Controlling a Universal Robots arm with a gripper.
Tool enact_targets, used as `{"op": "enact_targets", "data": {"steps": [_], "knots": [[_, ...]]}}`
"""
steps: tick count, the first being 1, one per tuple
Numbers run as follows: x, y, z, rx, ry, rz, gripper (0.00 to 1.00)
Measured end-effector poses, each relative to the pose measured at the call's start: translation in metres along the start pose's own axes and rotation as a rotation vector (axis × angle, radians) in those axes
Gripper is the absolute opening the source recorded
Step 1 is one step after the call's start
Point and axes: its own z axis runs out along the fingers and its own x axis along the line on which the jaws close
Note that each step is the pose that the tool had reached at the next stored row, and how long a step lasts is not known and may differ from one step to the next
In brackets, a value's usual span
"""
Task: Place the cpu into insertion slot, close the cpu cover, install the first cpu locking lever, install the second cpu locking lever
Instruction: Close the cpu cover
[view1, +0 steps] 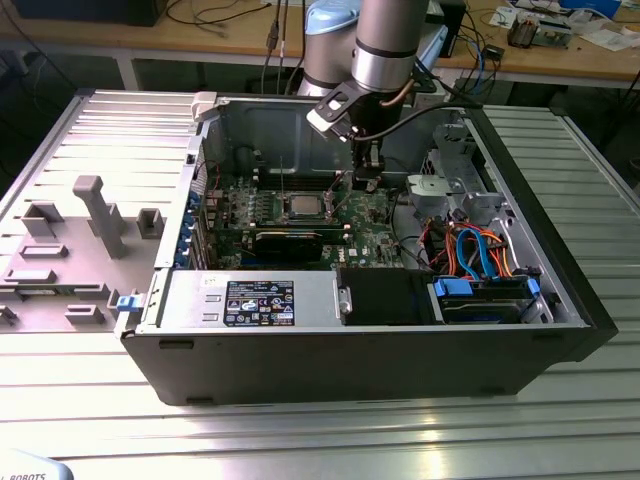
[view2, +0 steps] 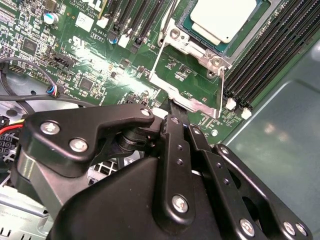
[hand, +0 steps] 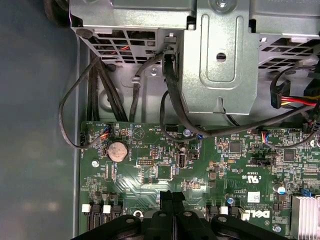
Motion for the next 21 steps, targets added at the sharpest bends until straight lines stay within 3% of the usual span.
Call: {"op": "enact_targets", "data": {"steps": [21], "knots": [[0.0003, -0.0079, 0.0001, -0.0001, 0.0, 0.0, 0.11]]}}
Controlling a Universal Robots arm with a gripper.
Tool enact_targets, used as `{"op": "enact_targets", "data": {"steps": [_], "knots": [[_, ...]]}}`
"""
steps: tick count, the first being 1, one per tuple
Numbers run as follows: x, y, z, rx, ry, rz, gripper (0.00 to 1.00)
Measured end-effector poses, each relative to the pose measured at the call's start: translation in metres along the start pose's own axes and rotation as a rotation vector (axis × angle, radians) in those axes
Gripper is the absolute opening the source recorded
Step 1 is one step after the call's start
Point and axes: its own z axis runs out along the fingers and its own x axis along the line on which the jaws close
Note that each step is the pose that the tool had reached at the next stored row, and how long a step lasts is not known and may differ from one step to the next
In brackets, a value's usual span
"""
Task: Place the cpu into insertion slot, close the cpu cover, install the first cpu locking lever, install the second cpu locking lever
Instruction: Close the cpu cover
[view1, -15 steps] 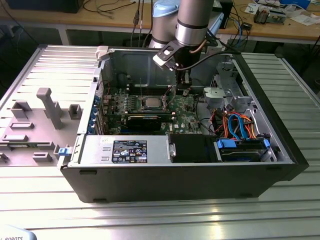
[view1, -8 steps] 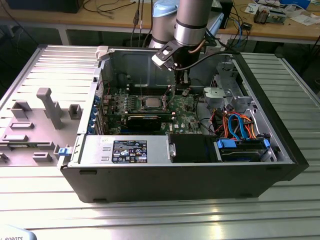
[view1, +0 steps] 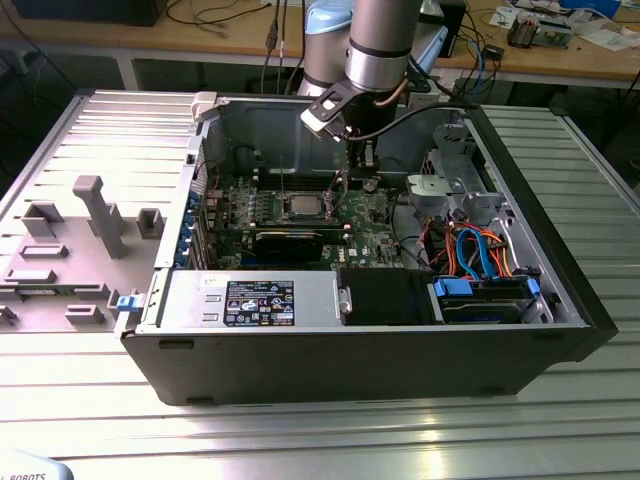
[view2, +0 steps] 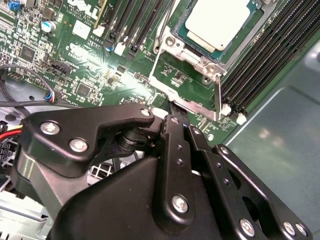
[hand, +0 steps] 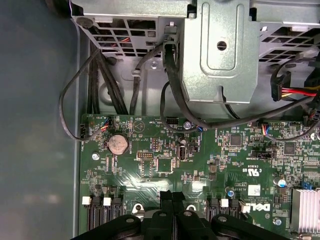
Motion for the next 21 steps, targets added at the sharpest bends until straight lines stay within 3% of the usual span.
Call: {"op": "enact_targets", "data": {"steps": [21], "knots": [[0.0002, -0.0053, 0.0, 0.0, 0.0, 0.0, 0.11]]}}
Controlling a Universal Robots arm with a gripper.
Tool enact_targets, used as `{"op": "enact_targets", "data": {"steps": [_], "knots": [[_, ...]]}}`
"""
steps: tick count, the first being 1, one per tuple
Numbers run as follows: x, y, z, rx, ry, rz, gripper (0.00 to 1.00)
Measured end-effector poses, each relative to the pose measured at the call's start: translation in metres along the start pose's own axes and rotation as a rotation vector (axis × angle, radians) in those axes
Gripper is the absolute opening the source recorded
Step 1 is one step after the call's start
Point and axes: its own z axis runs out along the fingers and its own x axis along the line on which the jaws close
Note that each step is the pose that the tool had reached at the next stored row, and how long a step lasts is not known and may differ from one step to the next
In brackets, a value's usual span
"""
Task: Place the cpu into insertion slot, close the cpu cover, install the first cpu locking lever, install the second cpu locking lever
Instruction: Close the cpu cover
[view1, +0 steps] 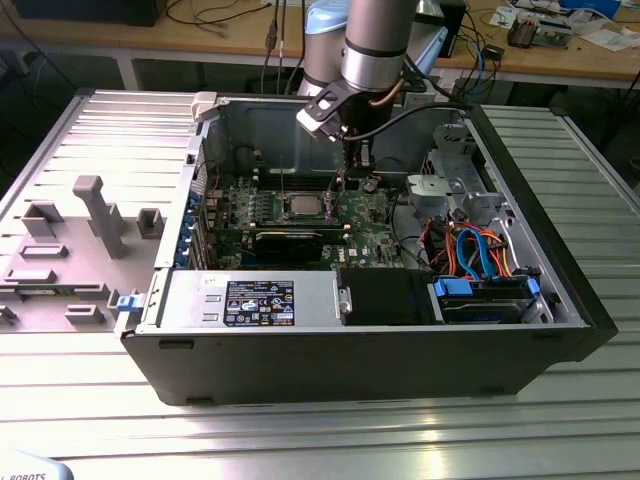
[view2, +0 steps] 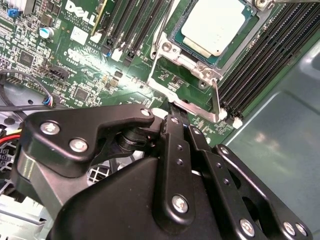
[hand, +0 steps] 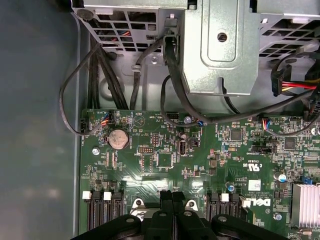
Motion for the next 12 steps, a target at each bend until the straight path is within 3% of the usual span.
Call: {"op": "enact_targets", "data": {"steps": [12], "knots": [[0.0001, -0.0036, 0.0, 0.0, 0.0, 0.0, 0.11]]}}
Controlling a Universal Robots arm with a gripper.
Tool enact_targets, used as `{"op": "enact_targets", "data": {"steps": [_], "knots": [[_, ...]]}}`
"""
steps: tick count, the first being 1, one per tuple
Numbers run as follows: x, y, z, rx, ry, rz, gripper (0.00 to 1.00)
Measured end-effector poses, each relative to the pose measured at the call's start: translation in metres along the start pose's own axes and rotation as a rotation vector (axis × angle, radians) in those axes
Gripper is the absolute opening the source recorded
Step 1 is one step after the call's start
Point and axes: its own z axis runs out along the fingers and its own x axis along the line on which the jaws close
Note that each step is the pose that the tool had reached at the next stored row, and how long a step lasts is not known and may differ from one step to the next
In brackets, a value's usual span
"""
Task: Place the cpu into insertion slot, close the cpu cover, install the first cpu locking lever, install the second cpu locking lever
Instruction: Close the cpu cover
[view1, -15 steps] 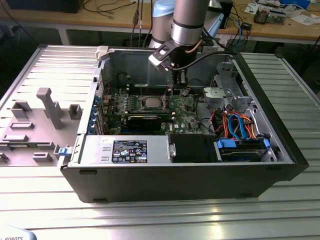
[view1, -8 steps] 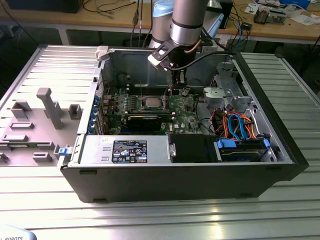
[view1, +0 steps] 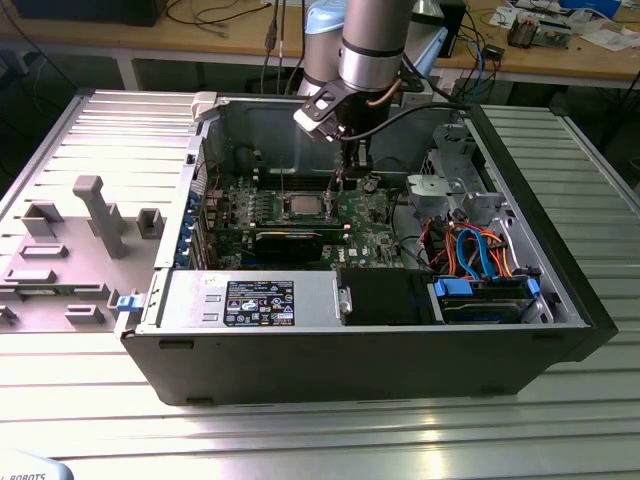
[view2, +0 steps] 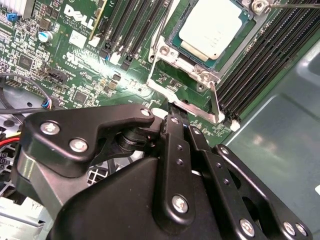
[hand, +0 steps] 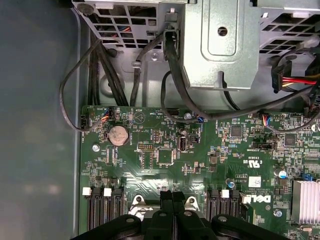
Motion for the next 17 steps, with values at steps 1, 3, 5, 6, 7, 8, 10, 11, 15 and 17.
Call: {"op": "enact_targets", "data": {"steps": [1, 3, 5, 6, 7, 8, 10, 11, 15, 17], "knots": [[0.0, -0.0002, 0.0, 0.0, 0.0, 0.0, 0.11], [0.0, -0.0009, 0.0, 0.0, 0.0, 0.0, 0.11], [0.0, -0.0014, 0.0, 0.0, 0.0, 0.0, 0.11], [0.0, -0.0015, 0.0, 0.0, 0.0, 0.0, 0.11], [0.0001, -0.0018, 0.0, 0.0, 0.0, 0.0, 0.11], [0.0001, -0.0019, 0.0, 0.0, 0.0, 0.0, 0.11], [0.0001, -0.0024, 0.0, 0.0, 0.0, 0.0, 0.11], [0.0001, -0.0025, 0.0, 0.0, 0.0, 0.0, 0.11], [0.0001, -0.0031, 0.0, -0.0001, 0.0, 0.0, 0.11], [0.0001, -0.0032, 0.0, -0.0001, 0.0, 0.0, 0.11]]}}
